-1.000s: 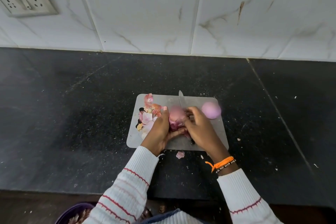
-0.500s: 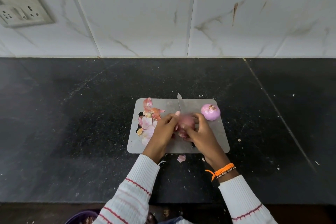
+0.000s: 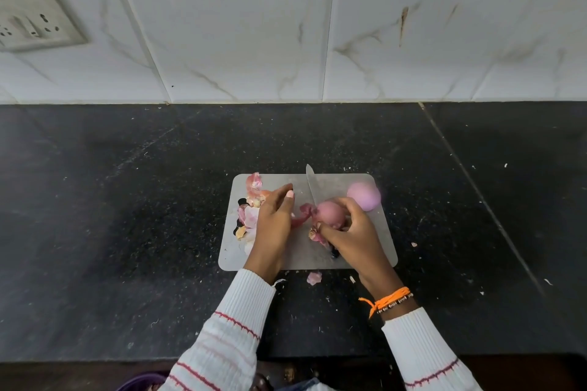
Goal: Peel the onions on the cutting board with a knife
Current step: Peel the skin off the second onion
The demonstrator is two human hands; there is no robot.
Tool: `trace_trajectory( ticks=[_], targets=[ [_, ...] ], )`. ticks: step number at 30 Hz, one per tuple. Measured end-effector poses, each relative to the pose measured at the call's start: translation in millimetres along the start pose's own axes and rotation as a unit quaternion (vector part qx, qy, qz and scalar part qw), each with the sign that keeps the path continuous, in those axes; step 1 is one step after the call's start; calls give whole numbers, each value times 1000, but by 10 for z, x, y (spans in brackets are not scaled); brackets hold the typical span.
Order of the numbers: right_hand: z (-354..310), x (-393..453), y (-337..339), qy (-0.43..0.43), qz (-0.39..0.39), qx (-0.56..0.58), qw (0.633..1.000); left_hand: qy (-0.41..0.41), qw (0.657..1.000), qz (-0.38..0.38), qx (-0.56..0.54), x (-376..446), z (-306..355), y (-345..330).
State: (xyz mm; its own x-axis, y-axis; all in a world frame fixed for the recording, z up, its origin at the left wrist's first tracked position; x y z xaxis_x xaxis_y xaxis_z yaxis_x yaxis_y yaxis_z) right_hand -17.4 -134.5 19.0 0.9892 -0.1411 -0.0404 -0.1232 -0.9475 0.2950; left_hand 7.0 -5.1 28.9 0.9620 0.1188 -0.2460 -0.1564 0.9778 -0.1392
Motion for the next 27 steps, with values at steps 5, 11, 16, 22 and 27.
trace_trajectory(
  ticks=[5,11,16,22,27],
  targets=[
    [-36,-17,-1,5,20,24,999,-73,993,-27,92,-3,62,16],
    [-82,-14,-9,25,38,114,992,38,987,-156,-4,-42,47,19],
    [-72,21,7,33,43,157,986,-4,981,-194,-7,-29,-12,43],
    [-91,10,74,84,121,31,989,-55,985,-155,48,-74,16,4],
    [-144,-13,114,142,153,-38,977,-79,982,-137,107,-85,23,-4]
  ],
)
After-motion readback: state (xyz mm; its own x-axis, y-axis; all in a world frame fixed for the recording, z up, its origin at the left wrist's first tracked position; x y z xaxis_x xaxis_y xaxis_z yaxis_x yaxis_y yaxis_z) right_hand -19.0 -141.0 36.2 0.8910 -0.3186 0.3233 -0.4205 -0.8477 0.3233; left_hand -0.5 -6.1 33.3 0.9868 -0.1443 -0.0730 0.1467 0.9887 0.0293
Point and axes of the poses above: each hand's wrist, its own x-axis towards the middle knuckle, its own y-axis out of the back of the hand, z = x × y, the point moved 1 cm from there along x, towards the middle knuckle, and after that the axes turned 1 degree about -x, right-handed, at the moved point
